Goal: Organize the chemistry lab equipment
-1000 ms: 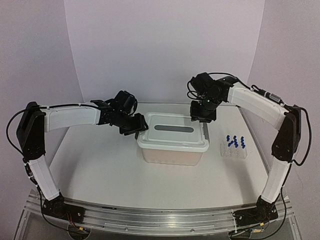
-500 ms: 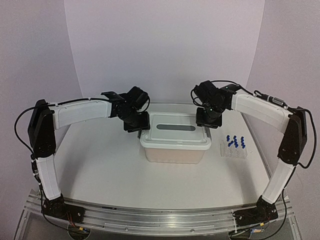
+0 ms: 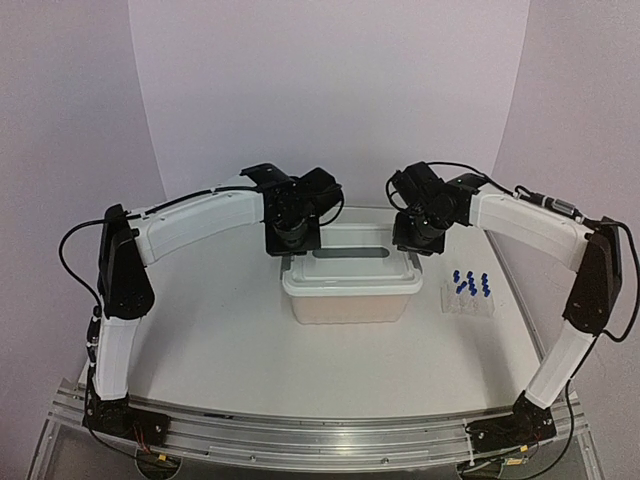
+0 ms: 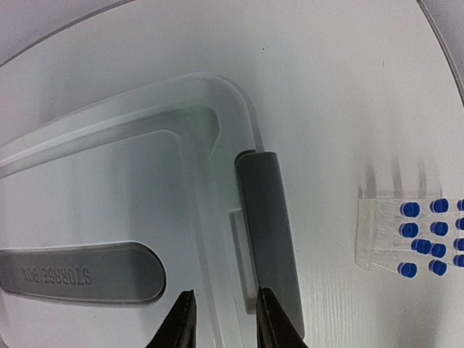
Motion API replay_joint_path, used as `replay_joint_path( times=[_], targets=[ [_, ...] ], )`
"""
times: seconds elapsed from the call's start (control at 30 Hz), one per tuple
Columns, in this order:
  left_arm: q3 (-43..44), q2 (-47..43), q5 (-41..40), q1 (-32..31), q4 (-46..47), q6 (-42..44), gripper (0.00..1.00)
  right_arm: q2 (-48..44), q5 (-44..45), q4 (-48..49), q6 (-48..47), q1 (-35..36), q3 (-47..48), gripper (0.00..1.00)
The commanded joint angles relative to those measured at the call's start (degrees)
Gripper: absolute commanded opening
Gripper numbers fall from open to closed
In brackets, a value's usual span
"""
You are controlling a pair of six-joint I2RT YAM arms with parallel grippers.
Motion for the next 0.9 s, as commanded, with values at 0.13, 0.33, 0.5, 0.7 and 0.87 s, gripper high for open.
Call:
replay_joint_path(
  times=[0.13,0.33,0.5,0.7,0.87],
  targets=[
    [5.5,6.7,-3.7,-0.5,-16.6,-4.9,0.0,-0.9,-1.6,1.3,1.0,0.3,-2.3,0.2],
    [2.3,0.3,2.4,-0.4,-0.4,3.5,0.0,-0.6,-1.9,1.7,-0.4,0.3,-0.7,0.2],
    [4.1,-5.4,1.2,-0.5,9.1,10.4,0.13,-1.2,-0.7,1.8,-2.7,0.2,2.6,0.28],
    [-6.1,-18.5,-5.2,-0.2,19.2,14.7,0.99,-4.3,1.1,1.8,-5.2,-2.9,3.8,0.48],
    [-22.1,-29.5,0.9,8.6,26.8,13.3,1.0,-9.0,-2.6,2.4,-3.4,-12.7,-0.4,0.76]
  ],
)
